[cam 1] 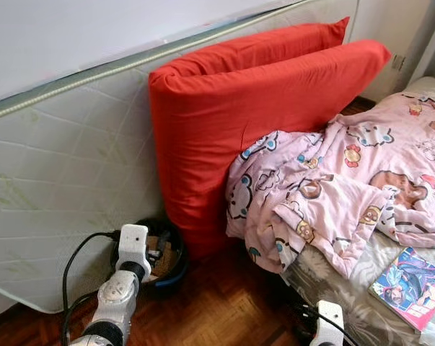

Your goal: Clean up the room

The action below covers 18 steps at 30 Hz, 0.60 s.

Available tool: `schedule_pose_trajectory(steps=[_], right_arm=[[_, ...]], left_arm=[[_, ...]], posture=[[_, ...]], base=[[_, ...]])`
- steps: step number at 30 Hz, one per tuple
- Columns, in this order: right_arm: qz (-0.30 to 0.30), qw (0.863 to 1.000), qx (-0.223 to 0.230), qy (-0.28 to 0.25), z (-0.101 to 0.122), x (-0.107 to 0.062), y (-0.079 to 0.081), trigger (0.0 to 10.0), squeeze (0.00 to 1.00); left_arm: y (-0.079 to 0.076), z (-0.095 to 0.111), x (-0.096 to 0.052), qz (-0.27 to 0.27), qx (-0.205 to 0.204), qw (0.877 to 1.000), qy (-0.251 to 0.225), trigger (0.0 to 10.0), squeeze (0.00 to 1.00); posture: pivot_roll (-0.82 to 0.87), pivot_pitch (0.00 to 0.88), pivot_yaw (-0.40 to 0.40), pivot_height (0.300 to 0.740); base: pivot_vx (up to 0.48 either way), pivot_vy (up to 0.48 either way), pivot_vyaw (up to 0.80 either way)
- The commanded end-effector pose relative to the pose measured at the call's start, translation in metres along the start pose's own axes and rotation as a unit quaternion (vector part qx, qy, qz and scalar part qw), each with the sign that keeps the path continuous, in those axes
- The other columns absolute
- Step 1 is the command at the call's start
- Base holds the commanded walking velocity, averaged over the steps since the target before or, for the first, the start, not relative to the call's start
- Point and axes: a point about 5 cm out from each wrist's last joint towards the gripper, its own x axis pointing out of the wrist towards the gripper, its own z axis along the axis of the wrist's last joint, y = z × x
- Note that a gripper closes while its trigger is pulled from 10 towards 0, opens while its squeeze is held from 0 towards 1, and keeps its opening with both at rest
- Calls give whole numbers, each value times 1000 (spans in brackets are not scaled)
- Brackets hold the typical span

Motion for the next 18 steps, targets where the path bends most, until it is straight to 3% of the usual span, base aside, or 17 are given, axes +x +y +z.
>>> schedule_pose_trajectory(steps=[1, 4, 7, 8, 14, 18], right_arm=[[-5, 1000, 12, 7, -10, -2, -3, 10000, 0], [-11, 1000, 25, 10, -20, -4, -4, 10000, 0], [-20, 999, 37, 11, -29, -7, -7, 10000, 0], [-25, 999, 44, 13, -36, -9, -9, 10000, 0], [-38, 998, 48, 28, -54, -15, -17, 10000, 0], [-41, 998, 45, 31, -60, -18, -21, 10000, 0]], left_arm=[[4, 16, 1, -3, 19, 999, -51, 10000, 0], [2, 17, -8, -26, 15, 997, -69, 10000, 0], [4, 10, -22, -15, 14, 997, -73, 10000, 0], [4, 2, -35, -9, 13, 998, -68, 10000, 0], [5, -11, -76, -3, 25, 999, -45, 10000, 0], [13, -19, -91, 17, 20, 999, -20, 10000, 0]], posture=[[55, 0, 111, 740], [29, 0, 130, 740], [6, 0, 152, 740], [-2, 0, 159, 740], [-2, 0, 154, 740], [6, 0, 137, 740]], base=[[0, 0, -781], [0, 0, -781], [0, 0, -775], [0, 0, -775], [0, 0, -775], [0, 0, -775]])
